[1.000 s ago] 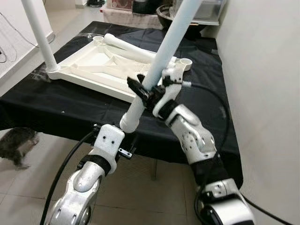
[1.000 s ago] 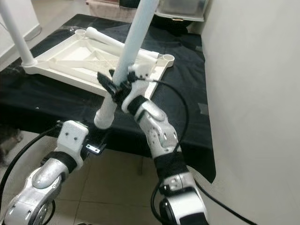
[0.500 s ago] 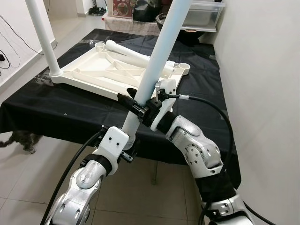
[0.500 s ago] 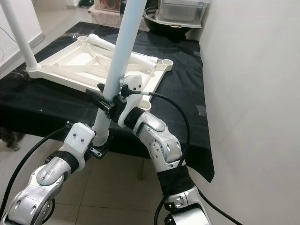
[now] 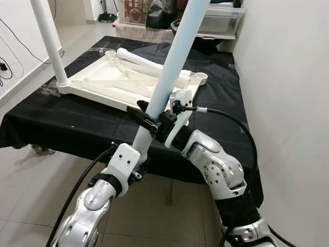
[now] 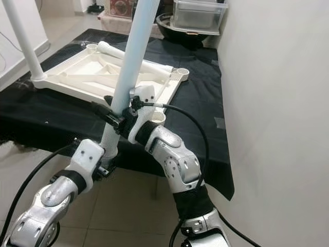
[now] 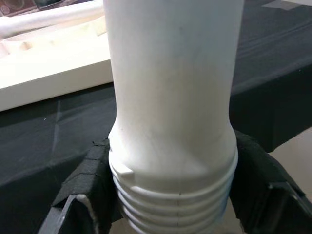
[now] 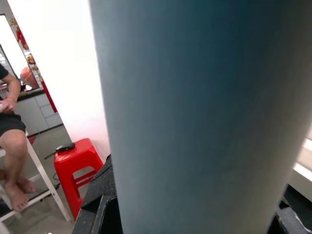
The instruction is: Building children table
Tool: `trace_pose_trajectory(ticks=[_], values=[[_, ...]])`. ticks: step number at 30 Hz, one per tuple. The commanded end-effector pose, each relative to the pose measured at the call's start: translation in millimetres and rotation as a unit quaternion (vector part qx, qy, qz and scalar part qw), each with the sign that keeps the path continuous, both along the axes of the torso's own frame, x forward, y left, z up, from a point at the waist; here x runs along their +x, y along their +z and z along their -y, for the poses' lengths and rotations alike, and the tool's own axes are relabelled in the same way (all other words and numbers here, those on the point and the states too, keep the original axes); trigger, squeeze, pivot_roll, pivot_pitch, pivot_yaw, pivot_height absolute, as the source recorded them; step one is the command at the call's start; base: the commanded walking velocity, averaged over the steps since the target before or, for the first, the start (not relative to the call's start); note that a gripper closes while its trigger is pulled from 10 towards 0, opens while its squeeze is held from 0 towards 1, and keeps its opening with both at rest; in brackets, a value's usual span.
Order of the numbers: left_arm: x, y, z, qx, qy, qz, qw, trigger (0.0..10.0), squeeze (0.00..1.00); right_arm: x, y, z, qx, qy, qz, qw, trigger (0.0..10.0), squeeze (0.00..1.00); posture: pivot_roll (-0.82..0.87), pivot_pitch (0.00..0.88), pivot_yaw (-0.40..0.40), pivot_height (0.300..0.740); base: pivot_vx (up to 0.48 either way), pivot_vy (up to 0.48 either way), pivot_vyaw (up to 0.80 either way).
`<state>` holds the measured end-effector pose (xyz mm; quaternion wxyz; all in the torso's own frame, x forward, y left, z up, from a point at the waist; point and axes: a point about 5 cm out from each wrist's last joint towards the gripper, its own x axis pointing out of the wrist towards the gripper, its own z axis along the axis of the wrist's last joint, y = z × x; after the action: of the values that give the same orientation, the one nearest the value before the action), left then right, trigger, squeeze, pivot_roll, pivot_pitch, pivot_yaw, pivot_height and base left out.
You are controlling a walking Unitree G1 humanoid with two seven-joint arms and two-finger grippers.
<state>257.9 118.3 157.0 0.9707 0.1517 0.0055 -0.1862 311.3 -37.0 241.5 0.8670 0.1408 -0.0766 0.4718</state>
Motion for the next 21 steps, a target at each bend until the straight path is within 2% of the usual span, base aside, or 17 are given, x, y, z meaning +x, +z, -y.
trace_pose_trajectory(ticks=[1,3,4,5,11,12,14,15,18,20,21], values=[[-2.4,-8,1.0,-0.003,-0.003,-0.015,1.0,0.0,0.0,-3.7,1,0.2,0.006,0.006,-0.002,1.0,10.0,0.0,0.06,0.088,-0.067,0.74,0.0,0.0,0.0],[-2.2,-8,0.3,-0.003,-0.002,-0.015,1.0,0.0,0.0,-4.1,1,0.2,0.007,0.007,-0.003,1.0,10.0,0.0,0.06,0.088,-0.067,0.74,0.0,0.0,0.0],[-1.7,-8,-0.3,0.005,-0.005,-0.014,1.0,7.3,0.0,-3.2,2,1.2,0.005,-0.002,0.004,1.0,10.0,0.0,0.07,0.09,-0.067,0.74,0.0,0.0,0.0],[-1.6,-10,-1.3,0.008,-0.007,-0.017,1.0,10.0,0.0,-2.2,2,2.1,0.003,-0.006,0.007,1.0,10.0,0.0,0.06,0.089,-0.068,0.74,0.0,0.0,0.0],[-1.7,-11,-2.0,0.01,-0.008,-0.019,1.0,10.0,0.0,-1.6,1,2.7,0.002,-0.009,0.008,1.0,10.0,0.0,0.06,0.089,-0.068,0.74,0.0,0.0,0.0],[-2.8,-11,-4.0,0.008,-0.011,-0.02,1.0,10.0,0.0,-0.4,0,4.8,0.002,-0.013,0.009,1.0,10.0,1.0,0.06,0.091,-0.067,0.74,0.0,0.0,0.0],[-4.7,-11,-4.9,0.003,-0.023,-0.021,1.0,10.0,0.0,0.8,-2,7.1,-0.003,-0.014,0.009,1.0,10.0,1.0,0.07,0.092,-0.068,0.74,0.0,0.0,0.0],[-7.3,-11,-4.8,-0.008,-0.045,-0.027,0.999,10.0,0.0,1.8,-3,9.2,-0.006,-0.007,0.007,1.0,10.0,0.0,0.07,0.095,-0.068,0.74,0.0,0.0,0.0],[-11.4,-11,-3.8,-0.029,-0.076,-0.04,0.996,10.0,0.0,2.3,-4,11.4,-0.013,0.009,0.003,1.0,10.0,0.0,0.07,0.095,-0.068,0.74,0.0,0.0,0.0],[-21.4,-12,-3.2,-0.06,-0.141,-0.077,0.985,10.0,0.0,-0.7,-6,15.0,-0.021,0.073,-0.008,0.997,10.0,0.0,0.07,0.095,-0.069,0.74,0.0,0.0,0.0],[-21.4,-12,-3.2,-0.06,-0.141,-0.077,0.985,10.0,0.0,-0.7,-6,15.0,-0.021,0.073,-0.008,0.997,10.0,0.0,0.07,0.095,-0.069,0.74,0.0,0.0,0.0]])
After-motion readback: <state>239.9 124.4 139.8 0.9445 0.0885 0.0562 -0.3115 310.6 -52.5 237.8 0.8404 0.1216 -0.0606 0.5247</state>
